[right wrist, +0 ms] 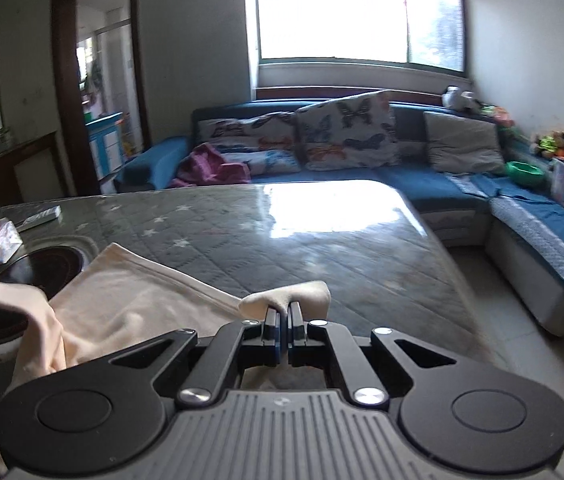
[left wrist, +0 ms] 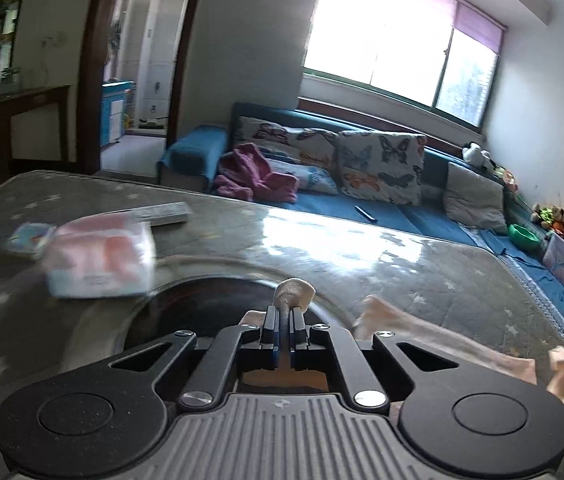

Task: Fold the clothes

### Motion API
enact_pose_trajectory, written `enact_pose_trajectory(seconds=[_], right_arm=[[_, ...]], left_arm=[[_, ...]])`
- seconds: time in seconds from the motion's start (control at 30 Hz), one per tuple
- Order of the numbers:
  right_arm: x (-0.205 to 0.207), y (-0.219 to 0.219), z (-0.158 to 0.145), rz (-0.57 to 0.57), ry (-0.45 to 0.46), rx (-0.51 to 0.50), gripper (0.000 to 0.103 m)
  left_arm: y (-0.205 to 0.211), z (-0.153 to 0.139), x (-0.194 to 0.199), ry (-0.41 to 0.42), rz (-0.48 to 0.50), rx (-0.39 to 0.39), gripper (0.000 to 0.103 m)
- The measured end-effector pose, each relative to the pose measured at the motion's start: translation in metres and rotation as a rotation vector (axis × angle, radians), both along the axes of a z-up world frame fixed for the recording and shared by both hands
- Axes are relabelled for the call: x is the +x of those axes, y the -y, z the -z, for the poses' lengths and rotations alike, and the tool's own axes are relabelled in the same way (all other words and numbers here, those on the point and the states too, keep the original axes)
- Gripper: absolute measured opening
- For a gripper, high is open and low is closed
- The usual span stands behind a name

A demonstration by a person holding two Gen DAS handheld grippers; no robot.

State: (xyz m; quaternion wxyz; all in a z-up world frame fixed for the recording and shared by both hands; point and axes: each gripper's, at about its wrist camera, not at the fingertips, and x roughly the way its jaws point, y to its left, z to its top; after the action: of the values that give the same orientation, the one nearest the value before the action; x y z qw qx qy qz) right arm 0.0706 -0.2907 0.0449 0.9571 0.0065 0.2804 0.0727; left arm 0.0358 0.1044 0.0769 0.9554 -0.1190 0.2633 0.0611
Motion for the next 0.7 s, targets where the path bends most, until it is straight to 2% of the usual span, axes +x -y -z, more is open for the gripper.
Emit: enact_pose_trajectory(seconds=[0.37,0.7], right_arm=[[-0.082,0.041,0.005,0.157,-0.009,-0.001,0.003],[-0.096,0.078,0.032,0.28,-0.087,0.035,0.006]], left_arm=[[-0.05,0.004,-0.083,-0.009,-0.133,-0.001,0.005],[-0.081,0.027,-0.131,-0.1,-0.236,0.001,0.005]])
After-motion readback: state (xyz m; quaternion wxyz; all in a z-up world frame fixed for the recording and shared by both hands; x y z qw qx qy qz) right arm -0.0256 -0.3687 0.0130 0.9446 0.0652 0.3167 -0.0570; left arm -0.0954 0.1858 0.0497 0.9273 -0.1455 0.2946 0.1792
